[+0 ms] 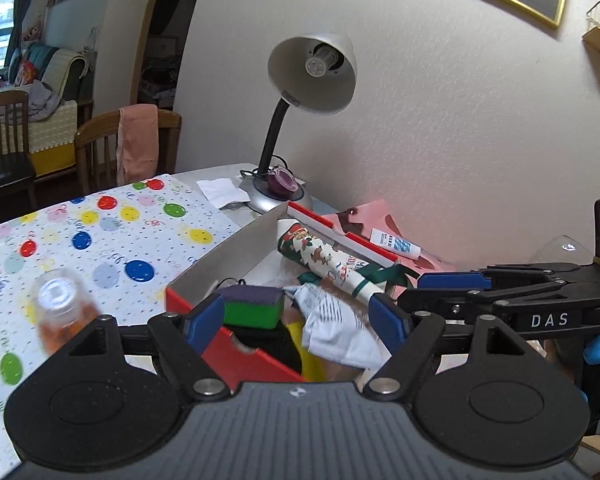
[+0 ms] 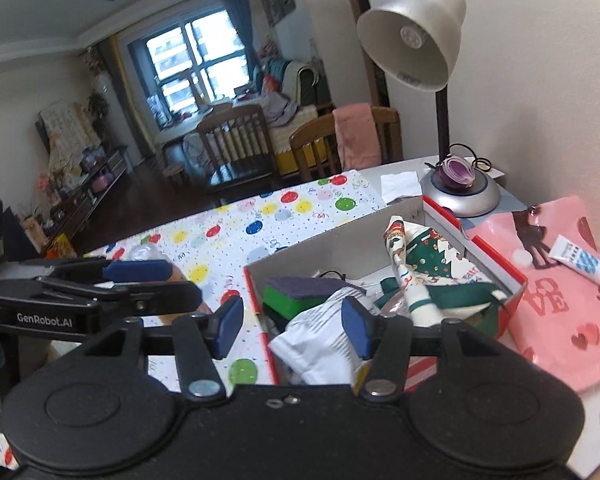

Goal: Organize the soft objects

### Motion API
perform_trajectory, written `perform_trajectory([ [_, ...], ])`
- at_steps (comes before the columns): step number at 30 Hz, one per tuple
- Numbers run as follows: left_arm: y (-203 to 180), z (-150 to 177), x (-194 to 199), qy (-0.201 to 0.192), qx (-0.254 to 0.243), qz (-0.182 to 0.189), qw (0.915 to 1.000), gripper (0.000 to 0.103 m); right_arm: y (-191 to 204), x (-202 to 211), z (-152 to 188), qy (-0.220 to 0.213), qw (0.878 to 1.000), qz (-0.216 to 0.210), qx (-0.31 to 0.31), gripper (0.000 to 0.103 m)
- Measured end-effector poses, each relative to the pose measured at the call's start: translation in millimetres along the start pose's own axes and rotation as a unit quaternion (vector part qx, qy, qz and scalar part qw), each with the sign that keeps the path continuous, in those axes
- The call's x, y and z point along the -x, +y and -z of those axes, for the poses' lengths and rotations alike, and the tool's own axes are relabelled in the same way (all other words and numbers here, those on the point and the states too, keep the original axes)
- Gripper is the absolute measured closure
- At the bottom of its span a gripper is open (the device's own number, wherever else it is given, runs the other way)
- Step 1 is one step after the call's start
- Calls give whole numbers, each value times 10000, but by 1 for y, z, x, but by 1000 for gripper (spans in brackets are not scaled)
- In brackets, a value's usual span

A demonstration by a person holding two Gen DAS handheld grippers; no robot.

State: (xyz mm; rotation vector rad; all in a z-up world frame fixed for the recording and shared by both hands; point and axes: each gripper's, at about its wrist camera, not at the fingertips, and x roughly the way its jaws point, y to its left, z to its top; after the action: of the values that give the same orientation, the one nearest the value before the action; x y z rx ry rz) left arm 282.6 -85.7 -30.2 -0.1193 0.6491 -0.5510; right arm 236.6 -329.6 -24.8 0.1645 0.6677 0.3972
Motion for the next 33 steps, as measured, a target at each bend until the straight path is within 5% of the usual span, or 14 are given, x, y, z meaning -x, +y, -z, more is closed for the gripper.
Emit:
perform_trajectory([
  [8,10,22,60,-205,-129,-341,9991,24,53,24,25,-515,9983,266,71,40],
  [22,24,60,136,-337,-1,-830,9960,18,121,43,66,-814,9959,359,186,24],
  [26,28,68,153,-413,20,-1003,9941,3,131,46,75,-925,9945,424,233,18],
  [33,30,82,173,-447,57,-1026,9937,1,148,52,88,-1066,9926,527,260,5],
])
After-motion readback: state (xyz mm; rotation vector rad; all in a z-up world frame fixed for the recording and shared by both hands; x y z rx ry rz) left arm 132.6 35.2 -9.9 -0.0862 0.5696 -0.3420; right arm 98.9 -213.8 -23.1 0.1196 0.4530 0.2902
